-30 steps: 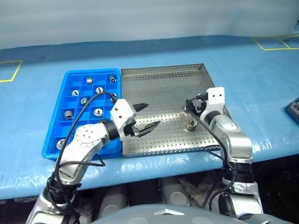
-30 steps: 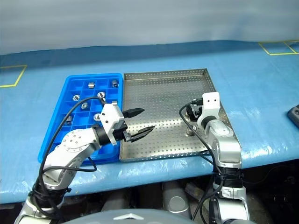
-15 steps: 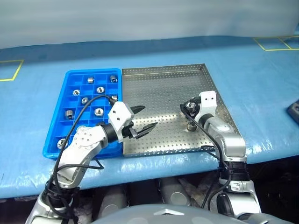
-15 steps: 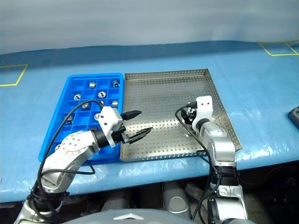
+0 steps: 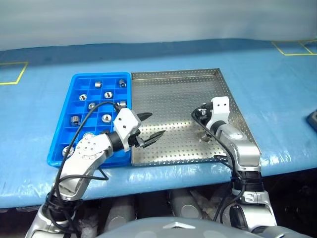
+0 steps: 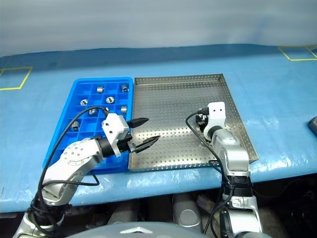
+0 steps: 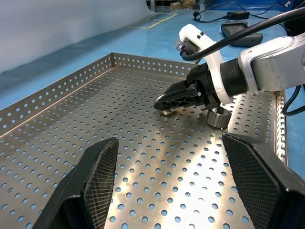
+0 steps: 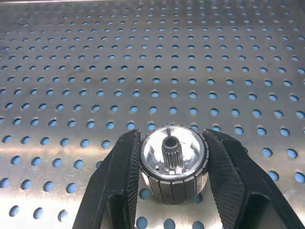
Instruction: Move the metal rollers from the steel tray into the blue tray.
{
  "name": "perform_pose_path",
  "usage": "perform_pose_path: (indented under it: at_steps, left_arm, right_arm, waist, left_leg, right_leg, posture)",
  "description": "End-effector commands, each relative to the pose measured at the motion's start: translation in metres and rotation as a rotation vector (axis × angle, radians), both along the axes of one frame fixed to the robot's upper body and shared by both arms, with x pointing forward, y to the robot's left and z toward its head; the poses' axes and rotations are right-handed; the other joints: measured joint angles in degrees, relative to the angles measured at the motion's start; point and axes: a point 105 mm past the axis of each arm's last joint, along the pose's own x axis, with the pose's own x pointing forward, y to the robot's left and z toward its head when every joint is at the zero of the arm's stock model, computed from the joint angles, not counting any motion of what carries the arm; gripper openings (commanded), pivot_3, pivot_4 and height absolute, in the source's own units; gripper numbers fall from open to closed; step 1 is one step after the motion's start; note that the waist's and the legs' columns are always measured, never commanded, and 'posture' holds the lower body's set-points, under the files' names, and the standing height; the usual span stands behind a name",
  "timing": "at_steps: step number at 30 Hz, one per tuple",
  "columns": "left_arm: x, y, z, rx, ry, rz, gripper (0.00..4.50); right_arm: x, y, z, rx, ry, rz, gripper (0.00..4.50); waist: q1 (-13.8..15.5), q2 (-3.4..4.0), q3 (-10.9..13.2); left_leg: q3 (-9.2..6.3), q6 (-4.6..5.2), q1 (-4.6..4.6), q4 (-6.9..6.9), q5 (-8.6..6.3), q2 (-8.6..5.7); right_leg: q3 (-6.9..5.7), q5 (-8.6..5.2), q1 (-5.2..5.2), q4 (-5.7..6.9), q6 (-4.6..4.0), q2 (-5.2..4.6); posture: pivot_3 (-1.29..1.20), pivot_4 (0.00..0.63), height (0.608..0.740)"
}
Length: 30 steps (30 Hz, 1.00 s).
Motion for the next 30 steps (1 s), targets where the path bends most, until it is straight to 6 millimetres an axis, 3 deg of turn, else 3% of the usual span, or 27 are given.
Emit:
perform_pose_path:
  at_steps: [1, 6, 15, 22, 30]
  left_arm:
    - [-0.004, 0.014, 0.016, 0.012, -0.072, 0.048, 3.81]
    - [-0.017, 0.045, 0.010, 0.072, -0.048, 0.166, 3.81]
    - [-0.051, 0.097, 0.008, 0.165, -0.016, 0.424, 3.81]
    - [-0.078, 0.118, 0.006, 0.199, 0.023, 0.560, 3.81]
    - [-0.087, 0.124, 0.004, 0.212, 0.043, 0.598, 3.81]
  right_arm:
    - [0.003, 0.028, 0.048, 0.025, -0.168, 0.135, 1.70]
    - [-0.001, 0.080, 0.073, 0.061, -0.235, 0.379, 1.70]
    - [-0.025, 0.164, 0.075, 0.091, -0.219, 0.804, 1.70]
    - [-0.053, 0.204, 0.074, 0.120, -0.201, 1.024, 1.70]
    - [-0.076, 0.223, 0.055, 0.129, -0.123, 1.148, 1.70]
  waist:
    - [0.06, 0.01, 0.01]
    - [0.54, -0.02, 0.04]
    - [5.24, -0.16, 0.12]
    - [8.91, -0.17, 0.14]
    - [10.45, -0.14, 0.15]
  left_leg:
    - [0.01, 0.00, 0.00, -0.01, 0.00, 0.01]
    - [0.00, 0.00, 0.03, -0.03, -0.01, 0.07]
    - [-0.22, 0.00, -0.01, -0.10, -0.04, -0.01]
    - [-0.54, -0.03, -0.12, -0.11, -0.07, -0.13]
    - [-0.90, -0.21, -0.16, -0.12, 0.01, -0.11]
  right_leg:
    - [0.01, 0.00, -0.02, 0.01, 0.00, 0.01]
    - [-0.01, -0.01, -0.04, 0.01, -0.03, 0.05]
    - [-0.45, -0.13, -0.06, -0.01, -0.25, -0.26]
    - [-0.95, -0.41, 0.01, -0.05, -0.67, -0.50]
    - [-1.34, -0.58, 0.08, -0.01, -0.81, -0.49]
  posture:
    - [-0.09, 0.150, 0.740]
    - [-0.02, 0.150, 0.740]
    - [0.14, 0.150, 0.740]
    - [0.21, 0.150, 0.740]
    - [0.23, 0.150, 0.740]
